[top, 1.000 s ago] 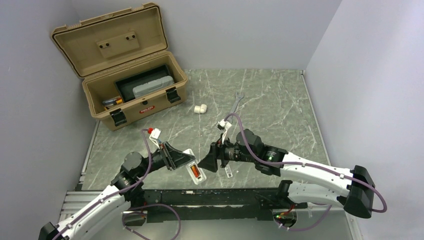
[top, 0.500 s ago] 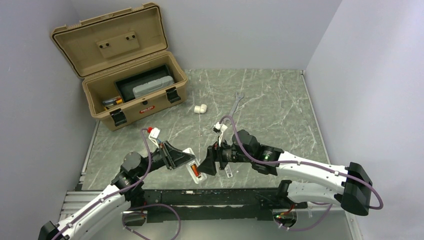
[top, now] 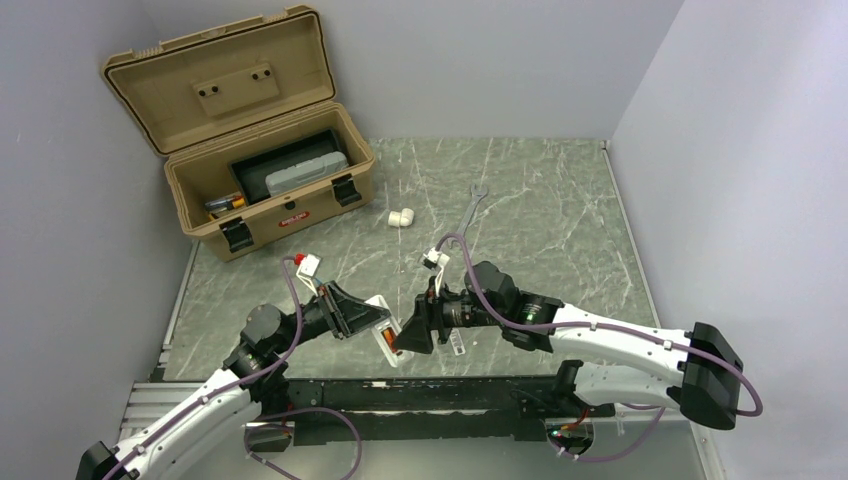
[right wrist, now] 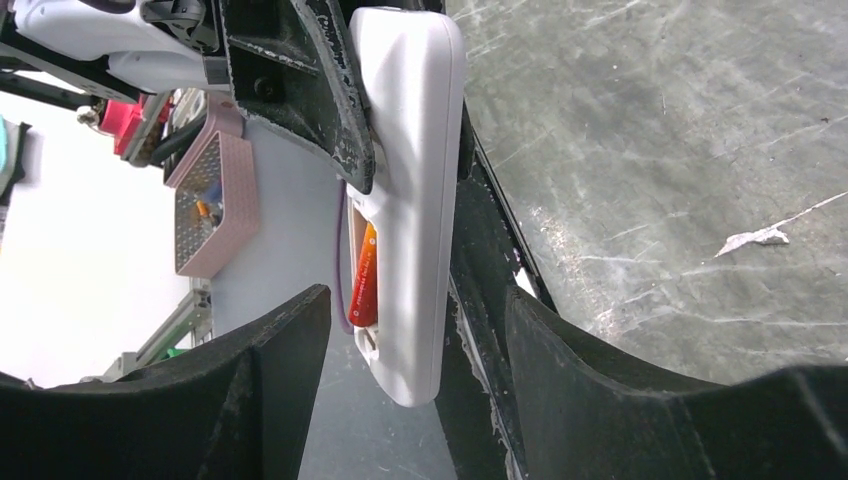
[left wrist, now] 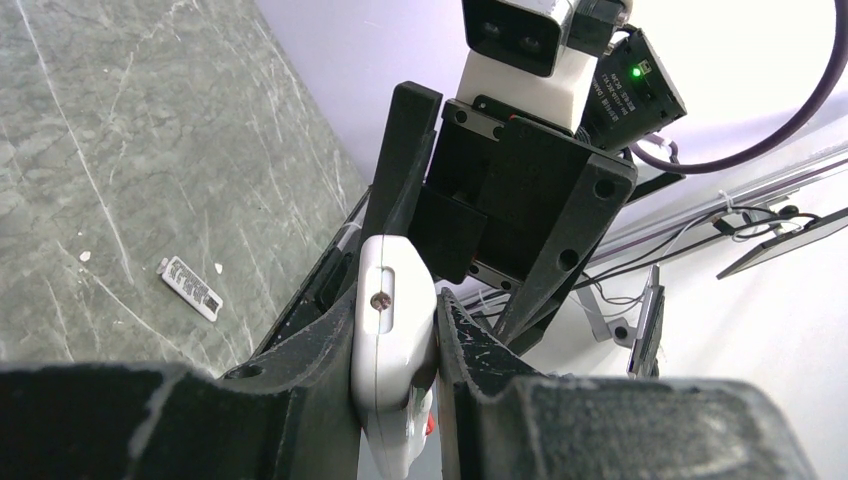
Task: Load the batteries into the remote control
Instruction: Load the battery into the remote control.
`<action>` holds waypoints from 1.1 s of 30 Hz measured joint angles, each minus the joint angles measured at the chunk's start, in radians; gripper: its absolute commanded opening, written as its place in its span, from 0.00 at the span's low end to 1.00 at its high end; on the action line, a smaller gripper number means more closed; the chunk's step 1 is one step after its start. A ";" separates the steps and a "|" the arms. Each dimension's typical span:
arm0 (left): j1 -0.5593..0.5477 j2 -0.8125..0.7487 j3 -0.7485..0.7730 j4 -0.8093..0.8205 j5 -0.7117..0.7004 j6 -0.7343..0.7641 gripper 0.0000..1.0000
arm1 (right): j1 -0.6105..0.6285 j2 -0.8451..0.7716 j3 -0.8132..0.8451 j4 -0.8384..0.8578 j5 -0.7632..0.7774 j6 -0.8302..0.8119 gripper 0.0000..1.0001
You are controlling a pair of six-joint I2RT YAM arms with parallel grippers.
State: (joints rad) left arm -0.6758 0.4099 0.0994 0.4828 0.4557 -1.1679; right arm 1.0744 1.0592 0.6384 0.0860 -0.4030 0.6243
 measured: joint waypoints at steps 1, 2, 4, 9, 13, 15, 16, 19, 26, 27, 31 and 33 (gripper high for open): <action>0.000 0.000 0.000 0.000 0.000 0.000 0.00 | 0.000 0.003 0.000 0.006 0.000 0.002 0.66; 0.000 -0.001 0.000 0.000 0.000 0.000 0.00 | 0.000 0.006 0.000 0.009 -0.001 0.004 0.66; 0.000 0.000 0.000 0.000 0.000 0.000 0.00 | 0.000 0.013 0.000 0.017 -0.002 0.008 0.65; 0.000 -0.002 0.000 0.000 0.000 0.000 0.00 | 0.001 0.024 0.000 0.022 -0.004 0.009 0.59; 0.000 -0.003 0.000 0.000 0.000 0.000 0.00 | 0.002 0.031 0.000 0.023 -0.009 0.010 0.53; 0.000 -0.003 -0.001 0.000 0.000 0.000 0.00 | 0.003 0.035 0.000 0.029 -0.015 0.012 0.52; 0.000 -0.002 -0.002 0.000 0.000 0.000 0.00 | 0.003 0.035 0.000 0.031 -0.018 0.012 0.51; 0.000 -0.002 -0.005 0.000 0.000 0.000 0.00 | 0.004 0.042 0.000 0.035 -0.022 0.011 0.44; 0.000 0.000 -0.014 0.000 0.001 -0.002 0.00 | 0.009 0.070 0.000 0.047 -0.038 0.008 0.31; 0.000 0.000 -0.015 -0.001 0.001 -0.002 0.00 | 0.009 0.074 0.000 0.046 -0.044 0.008 0.30; 0.000 -0.002 -0.019 0.000 0.002 -0.001 0.00 | 0.009 0.080 0.002 0.044 -0.049 0.007 0.29; 0.000 -0.002 -0.023 0.000 0.002 0.000 0.00 | 0.009 0.082 0.002 0.042 -0.049 0.007 0.32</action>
State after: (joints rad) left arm -0.6758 0.4076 0.0769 0.4824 0.4576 -1.1679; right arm 1.0836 1.1416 0.6407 0.1284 -0.4522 0.6315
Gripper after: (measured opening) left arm 0.309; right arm 0.338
